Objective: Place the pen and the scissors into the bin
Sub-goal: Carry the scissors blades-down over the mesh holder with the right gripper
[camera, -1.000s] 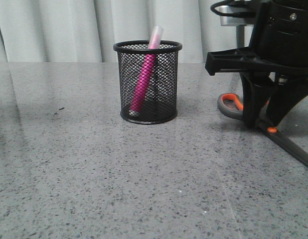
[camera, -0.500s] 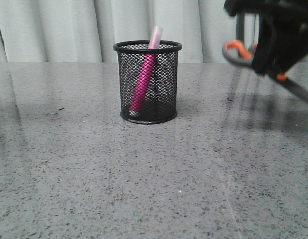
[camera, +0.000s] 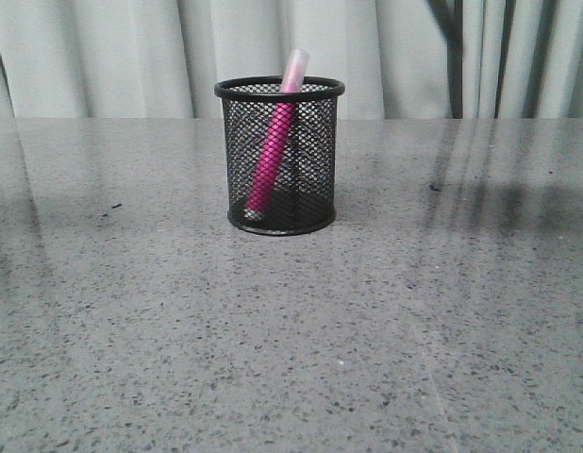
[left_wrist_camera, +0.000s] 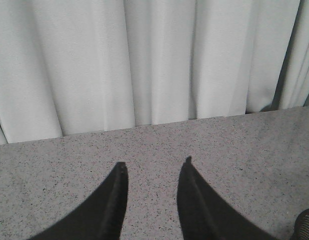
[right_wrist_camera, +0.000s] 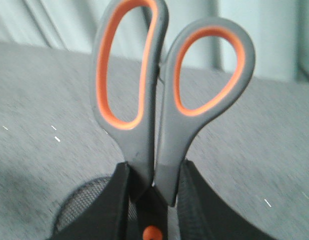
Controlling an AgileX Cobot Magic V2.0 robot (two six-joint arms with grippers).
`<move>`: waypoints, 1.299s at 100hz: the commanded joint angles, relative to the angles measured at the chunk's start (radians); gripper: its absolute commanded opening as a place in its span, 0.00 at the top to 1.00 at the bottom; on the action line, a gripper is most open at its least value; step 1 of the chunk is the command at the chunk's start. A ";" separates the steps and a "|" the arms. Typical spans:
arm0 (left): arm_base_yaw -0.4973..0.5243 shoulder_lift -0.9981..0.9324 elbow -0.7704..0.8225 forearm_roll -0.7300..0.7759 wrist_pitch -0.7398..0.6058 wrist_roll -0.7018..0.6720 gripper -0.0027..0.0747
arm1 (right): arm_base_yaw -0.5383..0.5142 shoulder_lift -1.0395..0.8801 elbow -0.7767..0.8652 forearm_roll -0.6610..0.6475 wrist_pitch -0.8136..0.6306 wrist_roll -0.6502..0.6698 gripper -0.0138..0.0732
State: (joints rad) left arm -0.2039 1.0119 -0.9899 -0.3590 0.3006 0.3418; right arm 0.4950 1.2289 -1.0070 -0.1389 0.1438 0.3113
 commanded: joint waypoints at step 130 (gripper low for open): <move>-0.001 -0.018 -0.028 -0.018 -0.069 -0.003 0.69 | 0.033 0.262 0.240 -0.095 -0.952 -0.045 0.93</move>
State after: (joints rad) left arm -0.2039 1.0119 -0.9899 -0.3590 0.3006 0.3418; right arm 0.5347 1.5252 -0.7583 -0.2378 -0.7133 0.2772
